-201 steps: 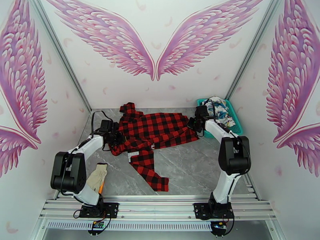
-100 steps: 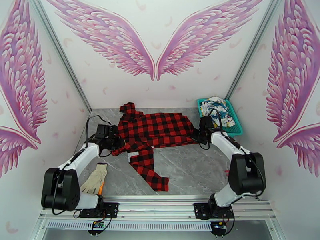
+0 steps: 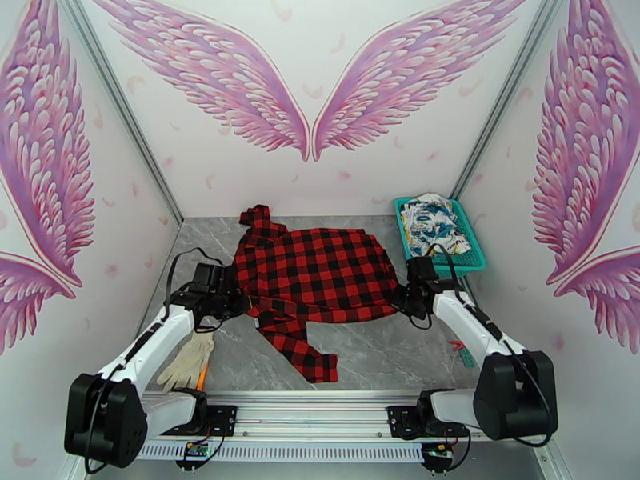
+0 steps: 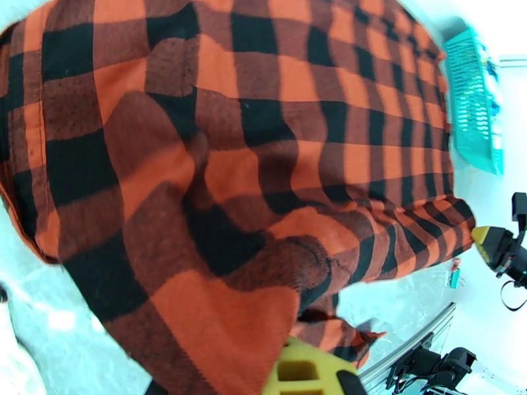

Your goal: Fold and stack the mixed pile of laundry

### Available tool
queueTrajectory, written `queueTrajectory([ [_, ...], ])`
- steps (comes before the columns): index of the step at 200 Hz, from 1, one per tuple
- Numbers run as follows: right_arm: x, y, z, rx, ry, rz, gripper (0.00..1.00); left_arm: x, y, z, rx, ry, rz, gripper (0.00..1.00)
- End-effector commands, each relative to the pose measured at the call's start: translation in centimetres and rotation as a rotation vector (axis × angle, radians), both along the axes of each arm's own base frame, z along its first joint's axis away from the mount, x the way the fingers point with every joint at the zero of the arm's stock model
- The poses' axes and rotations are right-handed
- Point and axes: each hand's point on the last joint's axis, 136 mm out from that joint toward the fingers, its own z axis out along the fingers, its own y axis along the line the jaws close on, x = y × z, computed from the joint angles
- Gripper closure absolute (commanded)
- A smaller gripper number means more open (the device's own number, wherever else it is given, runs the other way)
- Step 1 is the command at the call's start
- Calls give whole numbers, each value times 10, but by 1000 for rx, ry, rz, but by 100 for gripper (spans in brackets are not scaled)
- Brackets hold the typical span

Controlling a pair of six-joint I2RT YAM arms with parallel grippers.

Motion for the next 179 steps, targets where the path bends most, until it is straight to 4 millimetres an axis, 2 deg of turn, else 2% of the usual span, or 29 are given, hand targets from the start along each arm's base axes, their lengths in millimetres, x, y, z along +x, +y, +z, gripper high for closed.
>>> queueTrajectory([
  [1, 52, 4, 13, -8, -74, 16, 94, 52, -4, 19, -10, -108, 3, 100],
  [27, 89, 7, 6, -8, -61, 28, 93, 83, -9, 20, -24, -114, -1, 100],
  [53, 113, 9, -3, -4, -56, 30, 91, 103, -3, 12, -19, -109, 16, 98],
  [58, 117, 11, -6, -3, -56, 31, 90, 107, -1, 10, -16, -110, 24, 94],
  [68, 126, 10, -13, -6, -55, 25, 88, 115, 5, 4, -11, -106, 44, 82],
  [94, 148, 14, -30, 5, -54, 25, 78, 135, 11, -5, -28, -128, 62, 68],
  [107, 159, 11, -35, -11, -60, 14, 76, 143, 19, -7, -21, -141, 83, 55],
  [116, 164, 10, -36, -19, -58, 11, 70, 148, 26, -9, -5, -145, 103, 45],
  [126, 169, 9, -33, -20, -66, 11, 63, 151, 30, -10, 2, -151, 113, 42],
  [138, 169, 12, -21, -22, -82, 26, 57, 150, 34, -3, 22, -161, 107, 41],
  [153, 160, 16, 6, -43, -129, 52, 49, 141, 40, 17, 82, -200, 98, 39],
  [166, 138, 25, 31, -51, -168, 87, 42, 124, 47, 33, 148, -223, 84, 38],
  [179, 111, 42, 42, -44, -179, 140, 38, 102, 49, 43, 205, -228, 57, 37],
])
